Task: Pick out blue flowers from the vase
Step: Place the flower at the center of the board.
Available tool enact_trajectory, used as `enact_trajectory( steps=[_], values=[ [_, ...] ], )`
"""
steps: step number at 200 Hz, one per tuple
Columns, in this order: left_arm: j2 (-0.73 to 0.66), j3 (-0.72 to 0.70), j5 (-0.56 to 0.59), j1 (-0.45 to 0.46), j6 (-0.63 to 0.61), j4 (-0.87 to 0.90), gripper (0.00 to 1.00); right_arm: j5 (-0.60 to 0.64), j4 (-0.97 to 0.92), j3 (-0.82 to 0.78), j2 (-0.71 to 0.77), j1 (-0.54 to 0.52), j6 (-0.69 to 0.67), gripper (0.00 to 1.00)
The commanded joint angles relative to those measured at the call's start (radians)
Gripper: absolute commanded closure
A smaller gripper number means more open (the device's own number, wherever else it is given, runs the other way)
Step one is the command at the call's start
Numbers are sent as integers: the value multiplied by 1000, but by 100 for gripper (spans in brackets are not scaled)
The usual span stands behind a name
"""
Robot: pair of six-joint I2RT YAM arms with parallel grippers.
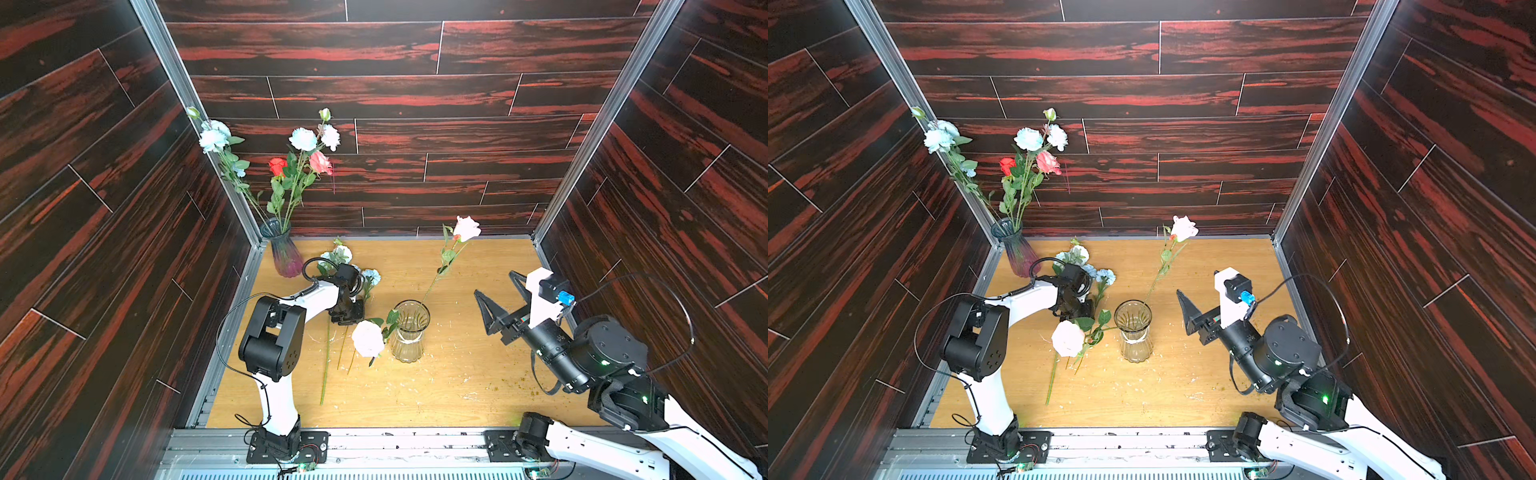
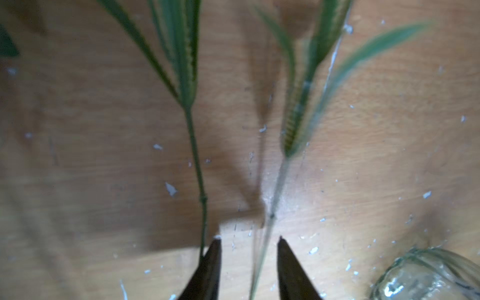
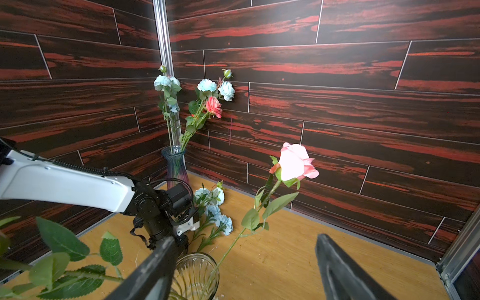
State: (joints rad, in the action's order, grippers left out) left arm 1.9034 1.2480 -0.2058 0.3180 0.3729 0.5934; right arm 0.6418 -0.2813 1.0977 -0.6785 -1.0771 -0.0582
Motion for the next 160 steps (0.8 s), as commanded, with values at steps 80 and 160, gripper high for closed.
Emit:
enact_trajectory(
  steps=[80, 160],
  values=[
    [-591, -372, 293, 90, 192, -624, 56, -167, -298, 181, -289, -2, 69, 17],
    [-851, -731, 348, 104, 74, -965, 43, -283, -507, 213, -442, -3, 97, 24]
  ],
)
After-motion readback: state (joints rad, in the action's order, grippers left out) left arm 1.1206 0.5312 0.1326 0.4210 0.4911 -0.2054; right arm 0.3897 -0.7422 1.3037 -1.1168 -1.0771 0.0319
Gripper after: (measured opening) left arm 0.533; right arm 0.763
